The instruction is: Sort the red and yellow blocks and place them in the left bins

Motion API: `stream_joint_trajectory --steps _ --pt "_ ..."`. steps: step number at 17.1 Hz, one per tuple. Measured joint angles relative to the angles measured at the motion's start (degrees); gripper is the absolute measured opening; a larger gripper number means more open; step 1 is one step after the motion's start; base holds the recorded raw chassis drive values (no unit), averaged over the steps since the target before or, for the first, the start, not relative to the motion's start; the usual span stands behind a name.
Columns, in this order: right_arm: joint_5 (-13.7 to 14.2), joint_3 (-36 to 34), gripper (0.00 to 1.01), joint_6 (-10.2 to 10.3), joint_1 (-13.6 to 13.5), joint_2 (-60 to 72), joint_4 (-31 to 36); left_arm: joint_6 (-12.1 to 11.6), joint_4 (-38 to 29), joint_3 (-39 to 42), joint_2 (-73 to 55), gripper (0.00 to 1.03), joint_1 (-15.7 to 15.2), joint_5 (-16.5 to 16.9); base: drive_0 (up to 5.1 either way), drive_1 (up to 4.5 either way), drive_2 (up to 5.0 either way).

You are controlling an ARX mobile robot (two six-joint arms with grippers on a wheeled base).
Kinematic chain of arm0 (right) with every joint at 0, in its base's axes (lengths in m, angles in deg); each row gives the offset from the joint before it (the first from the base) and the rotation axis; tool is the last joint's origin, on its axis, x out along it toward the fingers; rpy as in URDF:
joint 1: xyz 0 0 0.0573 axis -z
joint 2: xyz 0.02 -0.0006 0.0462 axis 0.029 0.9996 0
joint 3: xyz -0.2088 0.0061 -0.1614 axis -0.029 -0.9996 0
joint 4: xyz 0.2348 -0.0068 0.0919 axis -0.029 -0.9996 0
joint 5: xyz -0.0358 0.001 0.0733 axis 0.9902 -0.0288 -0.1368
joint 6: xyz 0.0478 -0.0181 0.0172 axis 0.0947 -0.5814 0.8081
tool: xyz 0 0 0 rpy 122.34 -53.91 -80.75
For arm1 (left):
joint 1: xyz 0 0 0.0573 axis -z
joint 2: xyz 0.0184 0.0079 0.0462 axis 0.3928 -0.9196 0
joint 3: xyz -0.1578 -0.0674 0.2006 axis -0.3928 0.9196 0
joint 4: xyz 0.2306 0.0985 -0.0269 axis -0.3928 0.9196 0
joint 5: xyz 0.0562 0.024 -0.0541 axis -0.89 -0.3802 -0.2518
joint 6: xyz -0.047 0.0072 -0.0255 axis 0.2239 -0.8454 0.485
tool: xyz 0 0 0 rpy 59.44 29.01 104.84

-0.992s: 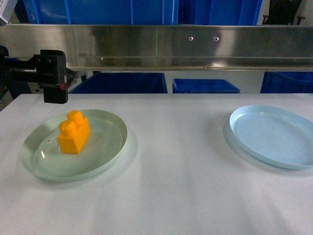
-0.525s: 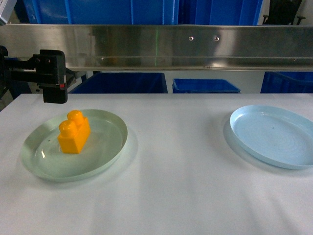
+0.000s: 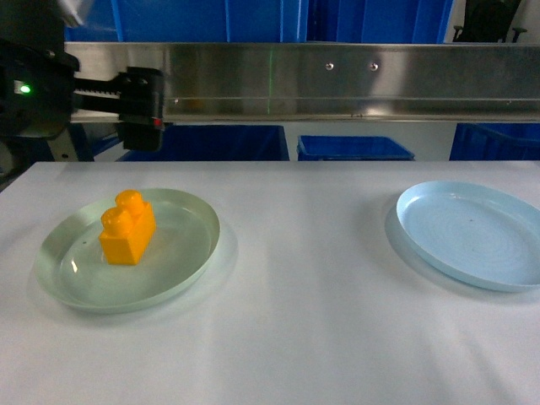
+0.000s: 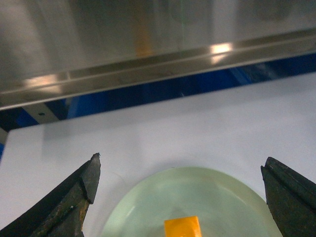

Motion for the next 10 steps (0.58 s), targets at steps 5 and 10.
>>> stream_joint_trajectory --steps 5,10 --pt "0.0 0.0 0.29 0.0 0.0 0.0 0.0 4.3 12.7 -5.3 -7.1 0.98 2.1 -2.3 0.0 0.00 0.0" --pt "0.0 0.0 0.29 0.0 0.0 0.0 0.0 5.6 12.4 -6.4 -9.8 0.98 2.1 -3.1 0.0 0.00 0.0"
